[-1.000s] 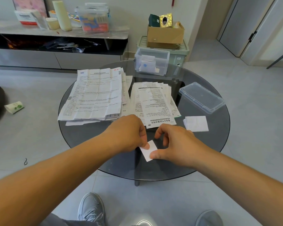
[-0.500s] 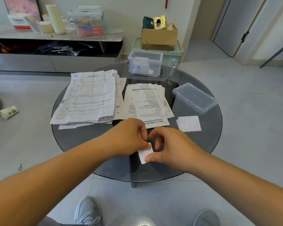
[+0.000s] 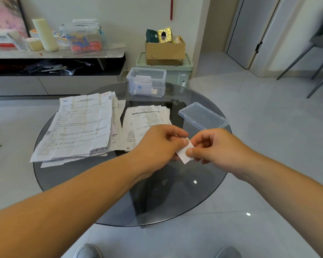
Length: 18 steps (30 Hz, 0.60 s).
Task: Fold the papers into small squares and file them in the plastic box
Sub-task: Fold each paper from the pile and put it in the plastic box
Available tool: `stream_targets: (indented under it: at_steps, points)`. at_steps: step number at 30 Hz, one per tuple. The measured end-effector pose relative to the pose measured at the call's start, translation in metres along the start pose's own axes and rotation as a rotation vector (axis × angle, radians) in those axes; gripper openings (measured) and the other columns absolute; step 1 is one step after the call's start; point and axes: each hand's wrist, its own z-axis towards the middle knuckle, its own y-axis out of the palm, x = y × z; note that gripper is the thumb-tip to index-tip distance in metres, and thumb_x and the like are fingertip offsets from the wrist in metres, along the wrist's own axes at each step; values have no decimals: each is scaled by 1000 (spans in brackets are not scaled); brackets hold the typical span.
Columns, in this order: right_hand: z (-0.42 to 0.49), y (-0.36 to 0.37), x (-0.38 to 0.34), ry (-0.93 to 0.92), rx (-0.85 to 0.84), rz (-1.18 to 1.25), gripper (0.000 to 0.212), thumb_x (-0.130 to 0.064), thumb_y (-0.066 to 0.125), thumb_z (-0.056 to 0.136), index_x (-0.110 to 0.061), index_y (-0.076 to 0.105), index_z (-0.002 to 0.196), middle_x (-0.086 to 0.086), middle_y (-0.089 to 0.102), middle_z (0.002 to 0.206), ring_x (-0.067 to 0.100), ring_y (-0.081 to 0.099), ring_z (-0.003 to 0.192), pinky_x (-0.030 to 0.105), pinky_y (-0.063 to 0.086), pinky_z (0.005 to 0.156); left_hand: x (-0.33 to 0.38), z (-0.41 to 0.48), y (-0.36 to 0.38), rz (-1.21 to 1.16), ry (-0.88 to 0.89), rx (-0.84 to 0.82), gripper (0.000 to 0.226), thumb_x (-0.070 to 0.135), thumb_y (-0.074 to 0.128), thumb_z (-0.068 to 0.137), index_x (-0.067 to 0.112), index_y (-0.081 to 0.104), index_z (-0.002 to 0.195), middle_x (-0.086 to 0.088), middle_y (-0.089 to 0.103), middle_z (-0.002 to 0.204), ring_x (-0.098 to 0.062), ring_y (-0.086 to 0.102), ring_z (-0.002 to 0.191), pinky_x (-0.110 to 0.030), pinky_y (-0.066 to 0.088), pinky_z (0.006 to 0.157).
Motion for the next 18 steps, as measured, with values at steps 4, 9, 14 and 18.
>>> stream_targets:
  at_steps: [4,9,14,18]
  points:
    - [25,-22,9,-72,-6,-157,6,-17,76,87,-22,76,86,-8,73,76,9,66,72,23,52,71,-1,25,6,259,60,6,7,22,69,94,22,75,90,-1,74,79,-15,70,73,-28,60,70]
    - [57,-34,20,-83,-85,-346,7,-23,79,85,-28,76,82,-13,69,70,-2,59,63,14,43,62,-9,46,9,526,57,-55,5,25,75,88,25,71,85,4,70,75,-11,66,73,-25,55,71]
    - [71,-31,30,-52,-135,-467,11,-24,84,79,-26,73,79,-14,64,63,3,57,60,25,49,64,-15,53,13,686,80,-121,14,36,75,85,25,69,91,9,66,81,-10,63,78,-22,48,68]
    - [69,-31,30,-72,-138,-496,9,-24,82,81,-26,73,80,-10,67,73,6,60,68,24,50,66,-14,58,16,802,123,-156,42,60,81,71,29,63,95,10,61,93,-9,59,83,-29,54,74]
